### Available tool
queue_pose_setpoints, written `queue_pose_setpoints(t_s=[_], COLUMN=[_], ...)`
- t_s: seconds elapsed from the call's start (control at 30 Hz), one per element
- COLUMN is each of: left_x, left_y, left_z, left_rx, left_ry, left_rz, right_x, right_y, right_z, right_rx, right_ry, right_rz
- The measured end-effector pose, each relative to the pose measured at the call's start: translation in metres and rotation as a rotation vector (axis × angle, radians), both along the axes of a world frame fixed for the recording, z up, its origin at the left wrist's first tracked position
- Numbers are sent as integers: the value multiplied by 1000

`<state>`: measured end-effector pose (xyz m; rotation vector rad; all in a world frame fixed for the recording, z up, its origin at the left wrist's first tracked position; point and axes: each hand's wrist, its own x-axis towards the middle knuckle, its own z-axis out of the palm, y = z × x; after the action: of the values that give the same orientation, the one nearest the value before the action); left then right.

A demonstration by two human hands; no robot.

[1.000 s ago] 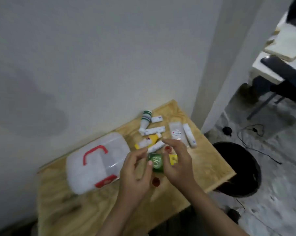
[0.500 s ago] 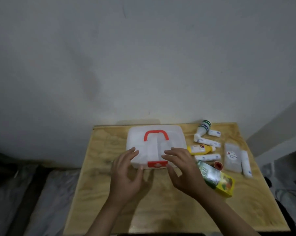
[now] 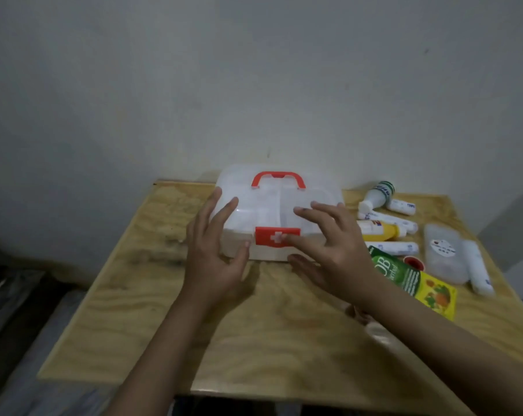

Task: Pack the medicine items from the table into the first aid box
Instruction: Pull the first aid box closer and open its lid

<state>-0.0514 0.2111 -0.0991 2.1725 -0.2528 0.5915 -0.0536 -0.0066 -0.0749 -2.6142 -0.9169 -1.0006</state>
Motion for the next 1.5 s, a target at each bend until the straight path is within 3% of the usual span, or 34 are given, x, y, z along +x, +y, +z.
queue_pose_setpoints(t_s=[0.27, 0.47, 0.63, 0.97, 1.17, 1.5], left_x=[-12, -17, -32, -38, -31, -24], left_y=[-4, -7, -11, -19, -18, -19], left_z=[-73, -59, -54, -40, -43, -42], left_rx=[39, 67, -30, -216, -190, -168], left_ry=[-33, -81, 10, 30, 61, 86], left_rz=[8, -28, -56, 50, 94, 107], right_x=[-12, -27, -30, -18, 17, 76], right_y=[-11, -15, -12, 3, -2, -1], right_z=[-69, -52, -47, -9, 26, 58], right_rx=[-98, -94, -190, -67, -90, -91], right_ry=[-86, -175, -223, -382, -464, -62], right_rz=[36, 29, -8, -36, -58, -309])
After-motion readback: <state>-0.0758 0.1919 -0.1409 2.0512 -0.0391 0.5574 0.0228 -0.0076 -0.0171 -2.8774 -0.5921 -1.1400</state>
